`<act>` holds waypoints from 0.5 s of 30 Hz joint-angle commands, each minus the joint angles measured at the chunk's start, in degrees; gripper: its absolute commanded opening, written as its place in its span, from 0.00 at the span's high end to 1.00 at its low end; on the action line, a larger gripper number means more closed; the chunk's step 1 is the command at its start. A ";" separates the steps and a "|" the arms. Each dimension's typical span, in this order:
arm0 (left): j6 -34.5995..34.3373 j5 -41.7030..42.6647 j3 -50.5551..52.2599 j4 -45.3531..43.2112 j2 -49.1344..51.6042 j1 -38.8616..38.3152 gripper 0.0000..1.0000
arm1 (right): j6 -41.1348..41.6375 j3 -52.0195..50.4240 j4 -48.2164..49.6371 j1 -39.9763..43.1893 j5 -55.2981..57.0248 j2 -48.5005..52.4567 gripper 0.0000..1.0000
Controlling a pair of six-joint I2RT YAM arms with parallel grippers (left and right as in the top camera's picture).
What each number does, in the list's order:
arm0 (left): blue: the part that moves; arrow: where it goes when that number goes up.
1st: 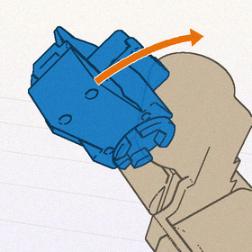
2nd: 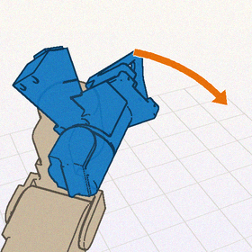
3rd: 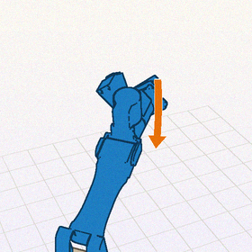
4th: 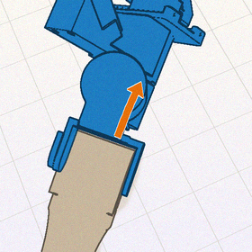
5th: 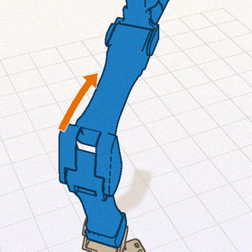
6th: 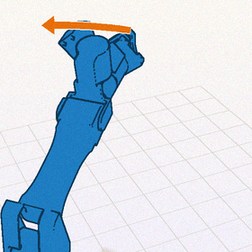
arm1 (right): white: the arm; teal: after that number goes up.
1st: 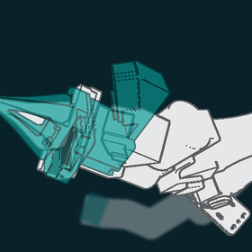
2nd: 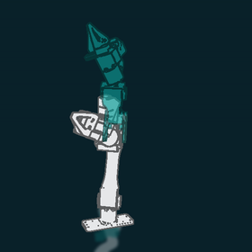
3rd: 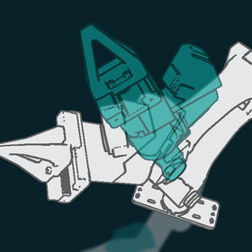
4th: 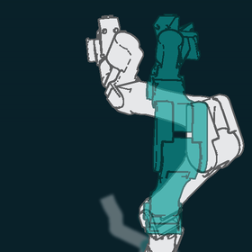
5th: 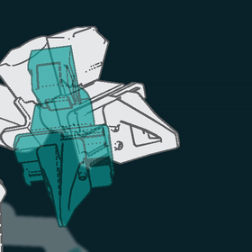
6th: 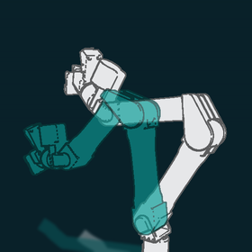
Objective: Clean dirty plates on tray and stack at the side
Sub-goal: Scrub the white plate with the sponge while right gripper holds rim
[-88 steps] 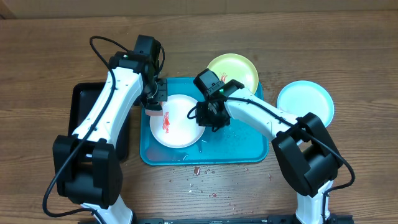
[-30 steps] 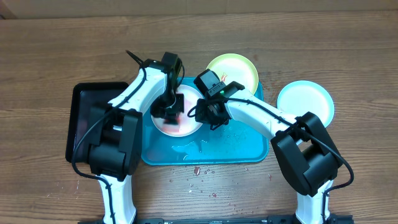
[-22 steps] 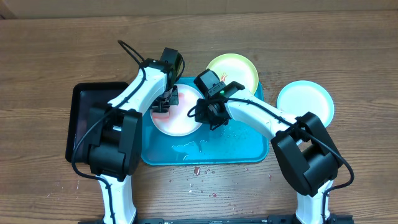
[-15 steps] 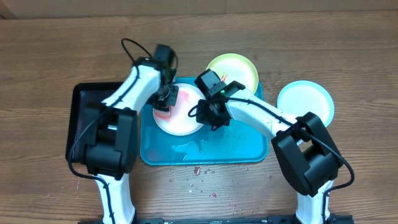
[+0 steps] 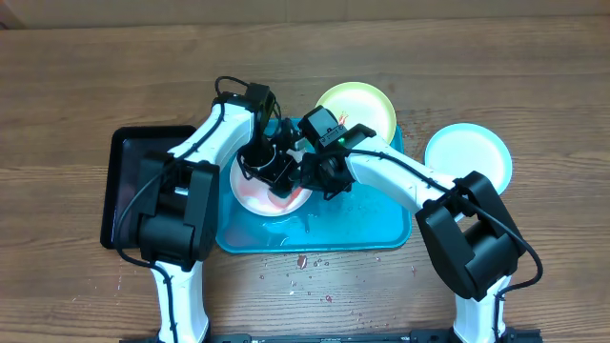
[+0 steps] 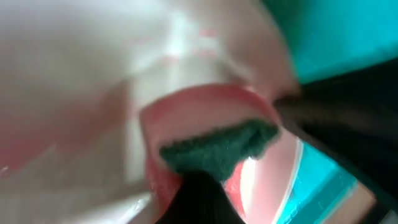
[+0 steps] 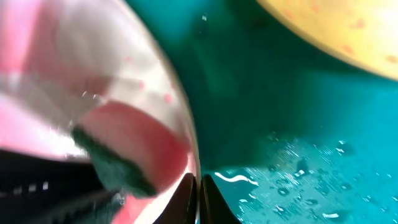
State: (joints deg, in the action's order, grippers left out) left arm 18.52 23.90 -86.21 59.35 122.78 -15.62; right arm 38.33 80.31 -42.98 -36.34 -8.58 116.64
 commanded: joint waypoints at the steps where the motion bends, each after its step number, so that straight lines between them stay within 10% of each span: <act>1: -21.86 -22.29 0.44 -6.10 0.85 1.38 0.96 | -1.05 -0.24 -0.59 -0.57 -0.50 0.20 0.96; 4: -41.20 -34.82 0.22 -10.99 0.85 1.36 0.96 | -1.05 -0.24 -0.61 -0.57 -0.50 0.20 0.96; 8: -46.80 -42.86 -0.09 -11.52 0.85 0.70 0.96 | -1.05 -0.24 -0.66 -0.57 -0.50 0.20 0.96; 15: -32.85 -38.16 -0.09 -1.95 0.85 -1.22 0.96 | -1.03 -0.24 -0.72 -0.57 -0.50 0.20 0.96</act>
State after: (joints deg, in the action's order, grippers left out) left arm -22.06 -12.01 -87.37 52.31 120.88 -17.52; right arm 38.28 80.31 -42.37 -36.40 -8.78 116.64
